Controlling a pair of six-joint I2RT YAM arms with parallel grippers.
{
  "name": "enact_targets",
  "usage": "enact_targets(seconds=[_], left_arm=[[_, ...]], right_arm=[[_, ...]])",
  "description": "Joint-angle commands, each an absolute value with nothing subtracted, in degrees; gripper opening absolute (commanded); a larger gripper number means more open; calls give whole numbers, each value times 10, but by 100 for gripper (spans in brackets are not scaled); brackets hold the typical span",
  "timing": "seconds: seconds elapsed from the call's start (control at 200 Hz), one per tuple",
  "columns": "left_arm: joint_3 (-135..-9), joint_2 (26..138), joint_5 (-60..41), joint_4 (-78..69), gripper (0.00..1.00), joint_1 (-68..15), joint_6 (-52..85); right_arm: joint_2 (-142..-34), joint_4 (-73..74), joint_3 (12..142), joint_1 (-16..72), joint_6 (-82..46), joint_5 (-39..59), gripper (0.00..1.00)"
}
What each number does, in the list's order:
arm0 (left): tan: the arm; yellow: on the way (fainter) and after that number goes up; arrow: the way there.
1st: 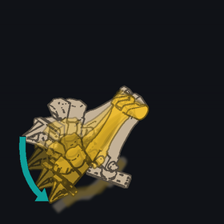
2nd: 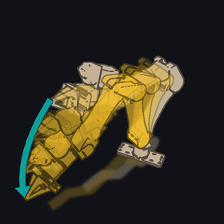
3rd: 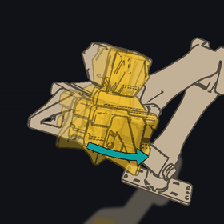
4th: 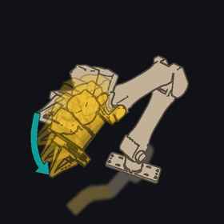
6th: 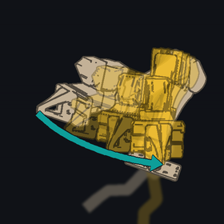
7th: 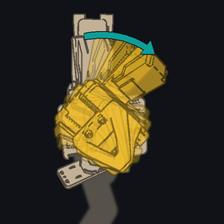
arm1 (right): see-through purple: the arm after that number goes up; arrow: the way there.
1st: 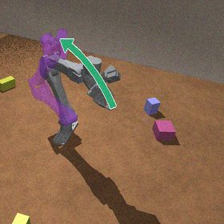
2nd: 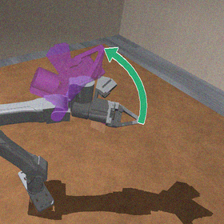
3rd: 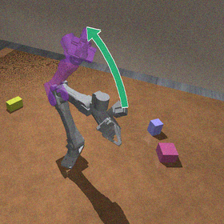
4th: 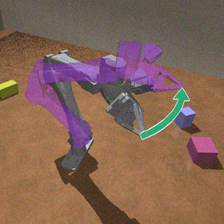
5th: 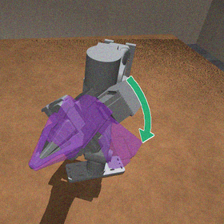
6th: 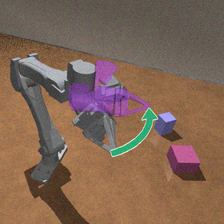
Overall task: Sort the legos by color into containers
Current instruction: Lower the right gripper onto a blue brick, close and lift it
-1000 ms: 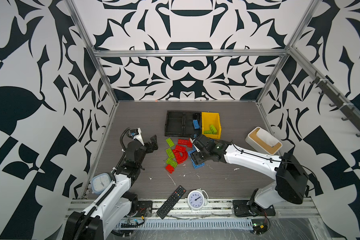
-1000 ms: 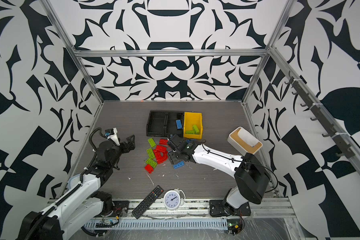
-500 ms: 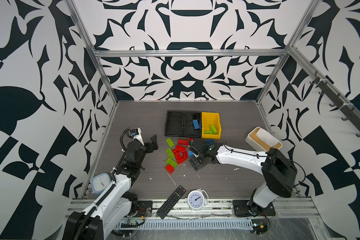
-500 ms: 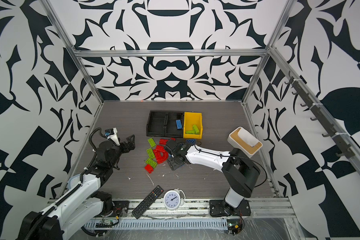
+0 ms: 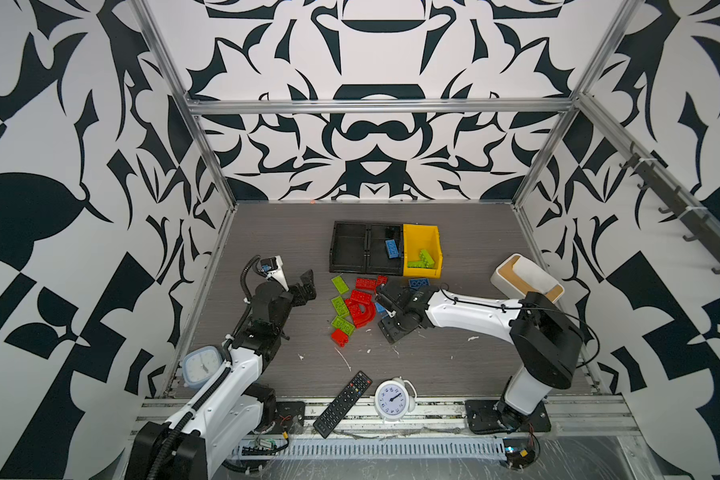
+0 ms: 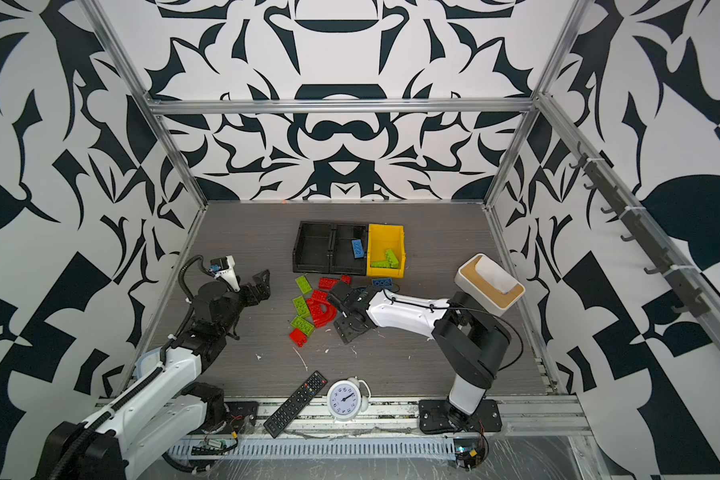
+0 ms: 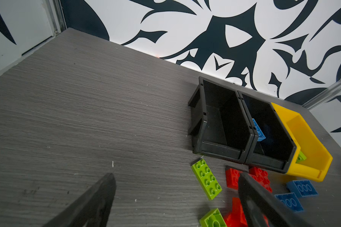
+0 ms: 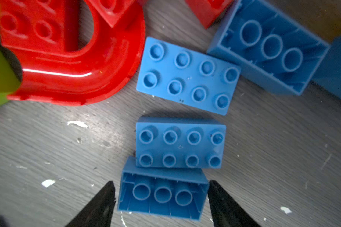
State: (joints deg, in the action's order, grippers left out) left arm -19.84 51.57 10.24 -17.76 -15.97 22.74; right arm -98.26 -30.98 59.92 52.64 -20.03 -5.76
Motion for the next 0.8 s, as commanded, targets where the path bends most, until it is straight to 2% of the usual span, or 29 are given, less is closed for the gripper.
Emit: enact_targets(seconds=[0.0, 0.245, 0.42, 0.795], left_arm=[[-195, 520, 108, -187, 99, -157, 234], [-197, 524, 108, -188, 99, -157, 234], [-198, 523, 111, -187, 100, -157, 232], [-197, 521, 109, -187, 99, -157, 232]], right_arm=[[-988, -309, 606, 530, -208, -59, 77], [-1009, -326, 619, 533, -205, -77, 74], [-1006, -326, 623, 535, -203, -80, 66], [-982, -305, 613, 536, -204, -80, 61]])
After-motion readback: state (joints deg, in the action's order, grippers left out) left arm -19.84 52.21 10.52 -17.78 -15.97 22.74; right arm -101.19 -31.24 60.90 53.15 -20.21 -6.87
